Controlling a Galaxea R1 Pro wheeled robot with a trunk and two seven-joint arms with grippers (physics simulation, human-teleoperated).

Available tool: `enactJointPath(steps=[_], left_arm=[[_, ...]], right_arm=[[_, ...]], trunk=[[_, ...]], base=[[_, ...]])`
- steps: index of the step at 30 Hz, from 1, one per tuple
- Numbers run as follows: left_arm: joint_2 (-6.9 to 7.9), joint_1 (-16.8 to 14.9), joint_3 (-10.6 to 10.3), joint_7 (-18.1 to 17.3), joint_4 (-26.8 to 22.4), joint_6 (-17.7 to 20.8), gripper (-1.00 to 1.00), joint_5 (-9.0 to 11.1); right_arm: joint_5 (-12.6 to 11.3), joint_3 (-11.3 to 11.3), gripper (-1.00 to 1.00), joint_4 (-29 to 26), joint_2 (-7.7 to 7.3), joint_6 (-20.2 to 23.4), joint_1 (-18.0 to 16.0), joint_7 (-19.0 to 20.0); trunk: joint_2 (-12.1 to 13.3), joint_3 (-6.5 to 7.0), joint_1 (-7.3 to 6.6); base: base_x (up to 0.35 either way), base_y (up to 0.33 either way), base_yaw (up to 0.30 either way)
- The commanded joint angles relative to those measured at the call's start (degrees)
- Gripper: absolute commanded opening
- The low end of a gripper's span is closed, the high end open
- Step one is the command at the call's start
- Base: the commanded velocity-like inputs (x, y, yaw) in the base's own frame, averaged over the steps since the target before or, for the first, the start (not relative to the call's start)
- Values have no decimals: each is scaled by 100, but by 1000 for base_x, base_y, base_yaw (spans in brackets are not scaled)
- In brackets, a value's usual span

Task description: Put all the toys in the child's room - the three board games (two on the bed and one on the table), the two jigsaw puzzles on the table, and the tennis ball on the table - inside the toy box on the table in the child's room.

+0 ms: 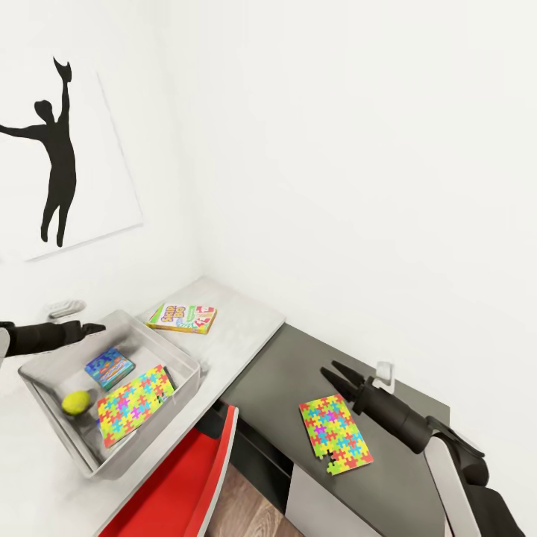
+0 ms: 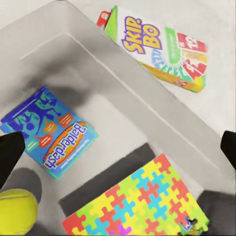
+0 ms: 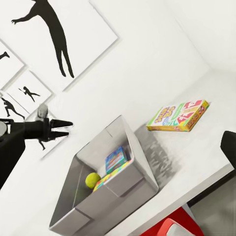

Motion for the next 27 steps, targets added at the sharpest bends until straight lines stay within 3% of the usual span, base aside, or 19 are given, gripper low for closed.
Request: enactJointPath(steps=[1,3,4,5,6,7,9,10,13,16,19,27], left_arm=[[61,-6,9,-612,-30,47,100,-2],[196,1,7,-1848,-58,47,100,-1],[227,7,6,-2159,-60,47,100,-1],[280,21,5,-2768,-56,47,100,-4],[300,30,5,-3064,-54,47,100,-5],[338,62,15,-3889,-40,47,100,-7],[353,102,38,-4388,-22,47,100,-10],[355,183,65,-4832,18,47,100,-13],[336,441,100,-5551,141,12,100,-16],[314,753,116,-6095,240,-113,100,-17],[282,1047,122,-6402,405,-403,100,-8],[172,1303,131,-6402,1038,-1106,100,176]], right_arm=[[-43,-12,100,-1,-15,44,-5,13],[-50,-26,100,-2,-35,44,-5,37],[-52,-28,100,-4,-38,44,-5,45],[-55,-31,100,-6,-43,44,-5,57],[-57,-33,100,-8,-45,44,-5,63],[-59,-35,100,-13,-49,44,-5,77],[-65,-37,100,-15,-52,44,-5,83],[-76,-41,100,-16,-55,46,-5,91],[-96,-44,100,-17,-58,50,-5,98],[-114,-50,100,-18,-65,52,-5,101],[-124,-93,100,-18,-68,53,-5,104],[-130,-261,100,-18,-62,53,3,267]], trunk=[[-12,-11,4],[-12,-3,4],[-12,3,4],[-12,10,4],[-12,17,4],[-12,26,4],[-12,43,4],[-12,51,4],[-12,78,4],[-12,104,4],[-12,131,4],[-12,200,4]], base=[[0,0,0],[0,0,0],[0,0,0],[0,0,-13],[0,0,-24],[0,0,-49],[0,0,-58],[0,0,-71],[0,0,-87],[0,0,-116],[0,0,-139],[0,0,-159]])
